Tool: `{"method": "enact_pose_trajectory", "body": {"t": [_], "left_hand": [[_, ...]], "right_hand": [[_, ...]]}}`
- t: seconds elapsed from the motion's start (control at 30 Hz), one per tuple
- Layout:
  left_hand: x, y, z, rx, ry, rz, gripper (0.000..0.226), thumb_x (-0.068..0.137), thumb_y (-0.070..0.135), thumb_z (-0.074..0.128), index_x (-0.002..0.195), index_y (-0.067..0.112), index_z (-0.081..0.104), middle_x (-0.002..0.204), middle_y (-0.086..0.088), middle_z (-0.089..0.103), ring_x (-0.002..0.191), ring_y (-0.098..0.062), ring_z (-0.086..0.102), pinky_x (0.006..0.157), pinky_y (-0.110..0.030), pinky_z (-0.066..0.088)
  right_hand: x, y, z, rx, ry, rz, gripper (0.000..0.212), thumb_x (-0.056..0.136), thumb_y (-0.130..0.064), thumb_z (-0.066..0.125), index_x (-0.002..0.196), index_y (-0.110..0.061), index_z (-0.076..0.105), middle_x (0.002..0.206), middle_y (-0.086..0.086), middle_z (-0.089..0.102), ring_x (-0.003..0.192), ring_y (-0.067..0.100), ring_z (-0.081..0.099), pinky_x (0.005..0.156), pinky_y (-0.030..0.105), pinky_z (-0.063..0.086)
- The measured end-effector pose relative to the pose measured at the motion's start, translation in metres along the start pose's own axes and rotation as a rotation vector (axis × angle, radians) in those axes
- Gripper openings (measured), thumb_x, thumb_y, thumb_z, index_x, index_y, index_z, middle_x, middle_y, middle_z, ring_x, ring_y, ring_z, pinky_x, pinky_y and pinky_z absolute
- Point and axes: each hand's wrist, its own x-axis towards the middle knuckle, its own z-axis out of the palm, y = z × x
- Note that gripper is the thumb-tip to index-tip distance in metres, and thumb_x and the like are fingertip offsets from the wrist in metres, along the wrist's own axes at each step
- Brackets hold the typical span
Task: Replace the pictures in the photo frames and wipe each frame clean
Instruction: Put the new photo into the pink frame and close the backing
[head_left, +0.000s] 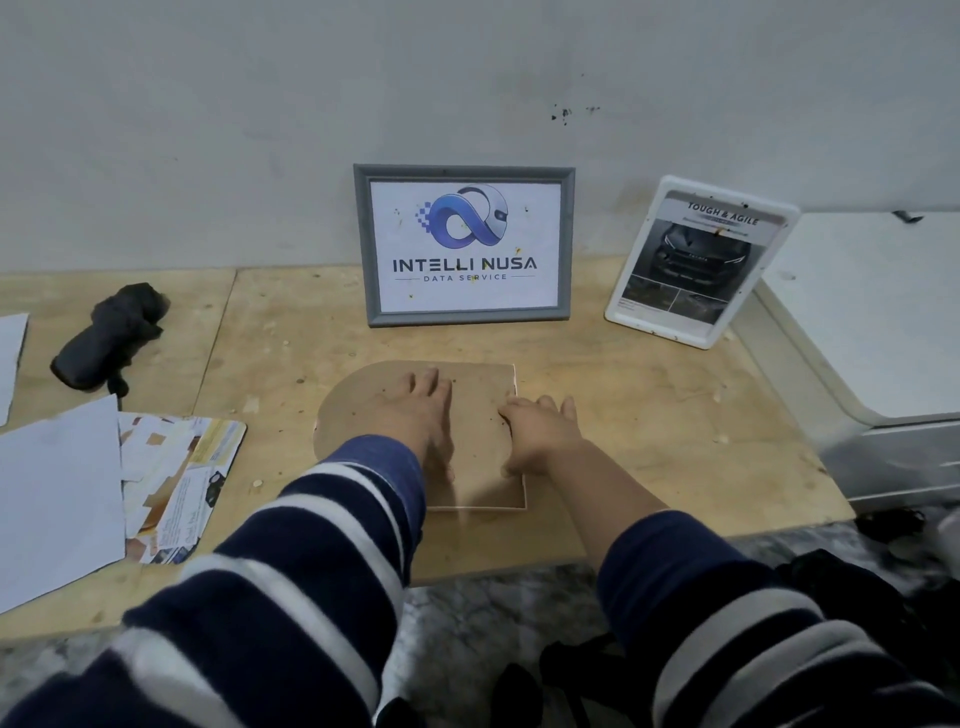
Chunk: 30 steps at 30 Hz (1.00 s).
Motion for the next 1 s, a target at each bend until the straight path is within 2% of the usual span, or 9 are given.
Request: {"method": "enact_pose_trajectory", "body": {"t": [0.1,0.27,0.33,0.4,0.5,0.6,0.8,0.9,1.0], "left_hand": [[0.005,0.000,-0.003,0.057,-0.004,0.020,0.132,0.066,0.046,0.084,0.154,0.022,-0.011,0.161,0.003,-0.019,0.149,-0.026,-0.009,0.116,-0.056,0.017],[0.009,0.002,-0.011,0.072,-0.036,0.033,0.137,0.059,0.046,0.088,0.154,0.022,-0.008,0.162,0.004,-0.012,0.149,-0.026,-0.004,0.115,-0.055,0.020],[0.010,0.002,-0.014,0.049,-0.042,0.032,0.137,0.057,0.045,0.089,0.154,0.023,-0.005,0.162,0.006,-0.008,0.149,-0.026,-0.002,0.115,-0.054,0.023],[0.010,0.000,-0.016,0.033,-0.055,0.039,0.138,0.056,0.045,0.089,0.154,0.023,-0.004,0.162,0.007,-0.007,0.149,-0.026,0.000,0.114,-0.053,0.025],[0.009,-0.002,-0.014,0.038,-0.044,0.045,0.136,0.057,0.046,0.089,0.154,0.024,-0.004,0.162,0.007,-0.006,0.148,-0.025,0.002,0.115,-0.052,0.025],[0.010,-0.002,-0.012,0.010,-0.026,0.047,0.136,0.057,0.044,0.089,0.154,0.023,-0.004,0.162,0.007,-0.007,0.149,-0.025,0.001,0.117,-0.049,0.023],[0.017,-0.005,-0.005,-0.029,-0.004,0.063,0.138,0.057,0.042,0.090,0.154,0.023,-0.006,0.162,0.005,-0.008,0.148,-0.025,-0.001,0.119,-0.047,0.018],[0.014,-0.011,0.001,-0.073,0.004,0.087,0.133,0.060,0.042,0.087,0.154,0.025,-0.005,0.162,0.005,-0.008,0.149,-0.025,-0.004,0.120,-0.048,0.013],[0.003,-0.023,0.014,-0.100,0.065,0.081,0.118,0.068,0.048,0.080,0.154,0.028,0.001,0.162,0.003,-0.002,0.148,-0.025,0.001,0.118,-0.050,0.015]], "right_hand": [[0.003,0.001,-0.004,-0.065,0.019,-0.016,0.077,0.076,-0.028,0.074,0.143,-0.019,0.038,0.150,0.003,0.037,0.137,0.028,0.028,0.118,0.055,0.003],[0.007,0.005,-0.007,-0.026,0.011,-0.036,0.082,0.070,-0.038,0.080,0.139,-0.019,0.041,0.143,0.001,0.040,0.131,0.026,0.036,0.118,0.051,0.010],[0.011,0.005,-0.011,0.011,-0.006,-0.024,0.080,0.070,-0.033,0.080,0.137,-0.019,0.041,0.143,0.002,0.038,0.131,0.027,0.036,0.118,0.051,0.013],[0.018,0.003,-0.017,0.032,-0.024,-0.005,0.074,0.074,-0.020,0.075,0.140,-0.020,0.039,0.147,0.004,0.032,0.136,0.028,0.029,0.118,0.052,0.011],[0.027,-0.004,-0.022,0.029,-0.046,0.004,0.084,0.079,-0.003,0.064,0.151,-0.021,0.023,0.158,0.006,0.016,0.145,0.029,0.014,0.118,0.056,0.005],[0.032,-0.010,-0.023,-0.008,-0.090,-0.005,0.092,0.080,0.000,0.062,0.154,-0.022,0.011,0.161,0.006,0.004,0.148,0.028,0.003,0.118,0.057,-0.001],[0.040,-0.007,-0.024,-0.061,-0.078,0.016,0.097,0.076,-0.013,0.073,0.153,-0.024,0.014,0.160,0.002,0.014,0.145,0.028,0.017,0.114,0.060,-0.012],[0.036,-0.010,-0.020,-0.032,-0.057,0.024,0.092,0.079,0.000,0.060,0.153,-0.026,0.013,0.161,0.003,0.010,0.146,0.030,0.013,0.114,0.061,-0.010],[0.023,-0.017,-0.013,-0.052,-0.017,0.002,0.089,0.079,0.008,0.048,0.153,-0.025,0.013,0.161,0.006,0.007,0.147,0.031,0.003,0.115,0.060,-0.007]]}}
